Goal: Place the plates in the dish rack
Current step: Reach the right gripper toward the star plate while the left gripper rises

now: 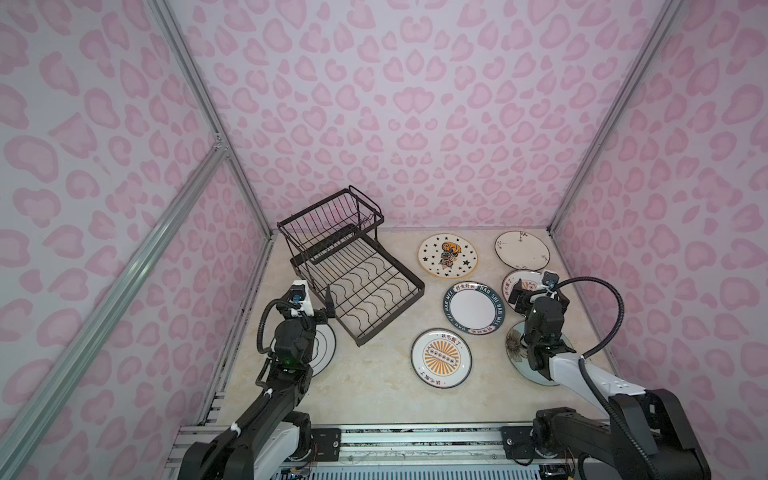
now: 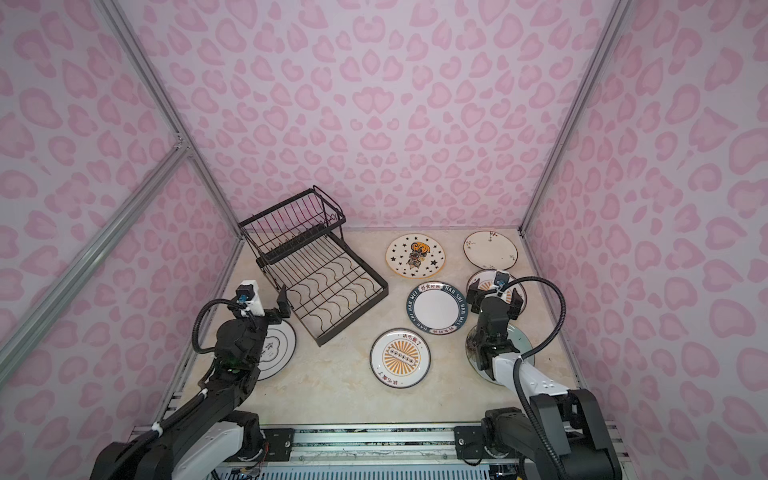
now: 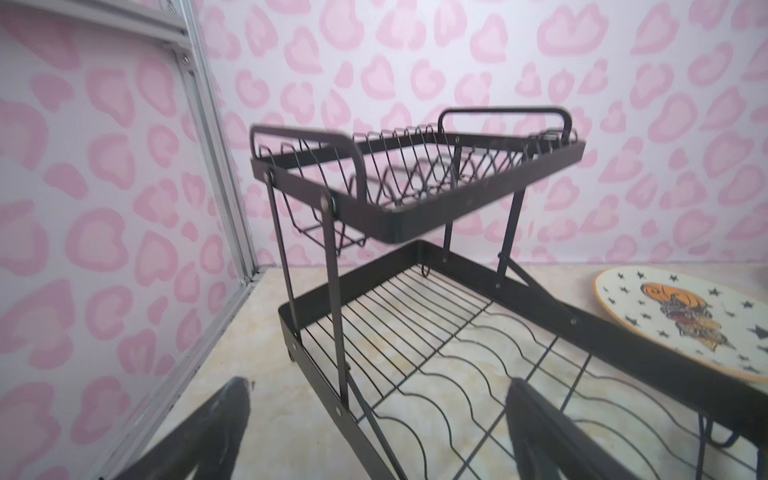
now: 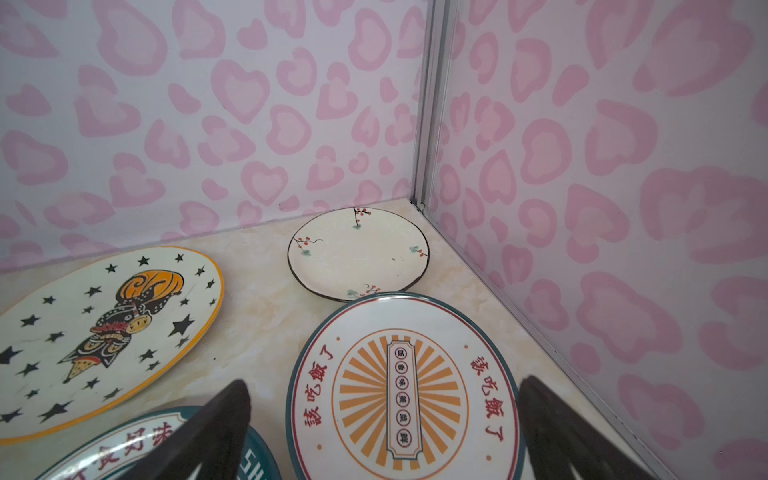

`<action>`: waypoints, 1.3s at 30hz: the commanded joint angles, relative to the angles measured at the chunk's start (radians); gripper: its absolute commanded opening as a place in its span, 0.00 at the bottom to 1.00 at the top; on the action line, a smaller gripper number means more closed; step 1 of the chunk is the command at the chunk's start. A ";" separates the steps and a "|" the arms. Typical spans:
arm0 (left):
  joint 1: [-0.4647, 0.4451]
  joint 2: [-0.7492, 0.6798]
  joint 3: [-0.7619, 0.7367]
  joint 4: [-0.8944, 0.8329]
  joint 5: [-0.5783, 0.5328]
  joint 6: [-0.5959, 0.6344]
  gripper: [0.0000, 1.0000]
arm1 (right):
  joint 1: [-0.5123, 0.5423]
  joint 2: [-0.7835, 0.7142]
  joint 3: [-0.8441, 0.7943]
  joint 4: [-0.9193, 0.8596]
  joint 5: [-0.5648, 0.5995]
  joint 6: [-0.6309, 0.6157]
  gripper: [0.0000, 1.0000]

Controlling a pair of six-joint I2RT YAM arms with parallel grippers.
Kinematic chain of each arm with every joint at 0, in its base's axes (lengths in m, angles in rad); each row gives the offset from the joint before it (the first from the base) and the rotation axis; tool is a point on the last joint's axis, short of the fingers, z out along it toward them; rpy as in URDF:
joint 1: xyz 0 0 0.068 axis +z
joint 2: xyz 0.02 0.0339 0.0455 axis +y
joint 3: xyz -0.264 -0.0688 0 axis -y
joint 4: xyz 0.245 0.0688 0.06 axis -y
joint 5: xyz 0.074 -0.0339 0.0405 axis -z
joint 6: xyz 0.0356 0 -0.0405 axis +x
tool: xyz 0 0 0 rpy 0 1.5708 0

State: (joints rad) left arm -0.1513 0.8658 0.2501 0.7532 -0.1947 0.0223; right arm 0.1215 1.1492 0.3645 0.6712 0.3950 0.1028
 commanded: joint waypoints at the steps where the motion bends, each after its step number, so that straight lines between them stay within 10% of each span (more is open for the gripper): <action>1: -0.012 -0.137 0.086 -0.266 -0.115 -0.080 0.98 | 0.001 -0.069 0.030 -0.136 -0.011 0.048 1.00; 8: -0.015 -0.193 0.313 -0.651 -0.196 -0.239 0.98 | 0.000 -0.215 0.151 -0.372 -0.176 0.113 1.00; 18: -0.024 -0.061 0.560 -0.800 0.218 -0.399 0.98 | 0.000 -0.078 0.513 -0.833 -0.506 0.184 0.98; 39: -0.090 -0.042 0.620 -1.039 0.177 -0.588 0.98 | -0.084 0.448 0.668 -0.708 -0.861 0.416 0.68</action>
State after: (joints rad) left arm -0.2321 0.8196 0.8417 -0.2104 0.0448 -0.5293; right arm 0.0433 1.5455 1.0138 -0.1154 -0.4046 0.4713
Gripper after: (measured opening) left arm 0.976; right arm 0.687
